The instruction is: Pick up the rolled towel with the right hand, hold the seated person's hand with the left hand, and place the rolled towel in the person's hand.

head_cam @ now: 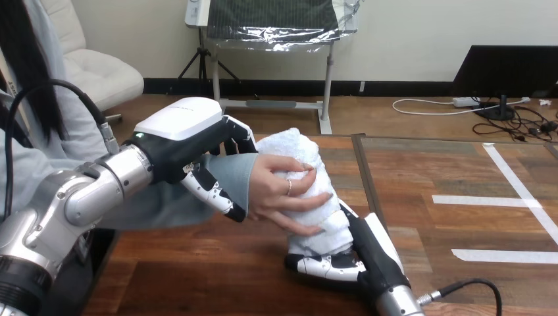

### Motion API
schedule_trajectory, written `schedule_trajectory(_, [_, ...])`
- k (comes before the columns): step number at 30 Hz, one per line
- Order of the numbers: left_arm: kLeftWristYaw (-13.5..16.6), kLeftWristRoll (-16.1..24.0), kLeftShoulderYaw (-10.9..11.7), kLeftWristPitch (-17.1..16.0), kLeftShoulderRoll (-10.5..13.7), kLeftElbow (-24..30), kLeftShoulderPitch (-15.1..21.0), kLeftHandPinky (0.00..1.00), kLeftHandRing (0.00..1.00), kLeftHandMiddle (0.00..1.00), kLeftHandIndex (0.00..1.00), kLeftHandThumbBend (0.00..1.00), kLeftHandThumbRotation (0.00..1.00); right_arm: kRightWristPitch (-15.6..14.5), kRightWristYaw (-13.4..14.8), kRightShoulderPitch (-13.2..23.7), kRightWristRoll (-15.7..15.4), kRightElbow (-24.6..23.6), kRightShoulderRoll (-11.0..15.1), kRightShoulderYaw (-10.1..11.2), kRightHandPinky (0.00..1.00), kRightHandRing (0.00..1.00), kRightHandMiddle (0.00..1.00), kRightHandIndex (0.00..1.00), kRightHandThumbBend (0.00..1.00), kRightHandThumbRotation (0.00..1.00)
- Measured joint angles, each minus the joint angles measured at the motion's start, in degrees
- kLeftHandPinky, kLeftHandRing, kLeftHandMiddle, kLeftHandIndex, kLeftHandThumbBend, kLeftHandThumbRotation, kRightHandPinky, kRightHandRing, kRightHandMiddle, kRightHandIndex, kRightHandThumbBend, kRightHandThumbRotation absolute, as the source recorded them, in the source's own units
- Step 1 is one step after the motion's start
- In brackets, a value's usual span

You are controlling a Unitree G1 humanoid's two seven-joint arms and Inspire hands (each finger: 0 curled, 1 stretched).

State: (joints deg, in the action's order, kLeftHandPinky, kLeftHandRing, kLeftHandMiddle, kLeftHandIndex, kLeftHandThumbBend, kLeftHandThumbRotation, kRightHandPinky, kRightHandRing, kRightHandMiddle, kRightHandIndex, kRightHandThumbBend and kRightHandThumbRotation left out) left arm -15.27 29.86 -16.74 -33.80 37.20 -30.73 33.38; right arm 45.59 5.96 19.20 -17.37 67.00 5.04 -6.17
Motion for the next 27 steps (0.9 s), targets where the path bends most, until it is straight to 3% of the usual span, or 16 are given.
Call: schedule_trajectory(27, [1.64,-0.01,0.29,-1.84,1.2,-0.01,-1.94,0.76,0.83,0.86,0.93,1.0,0.44,-1.77,-1.5,0.66,-0.58,-0.71,1.67,-2.25,0.94,0.94,0.94,0.99,0.93,0.34])
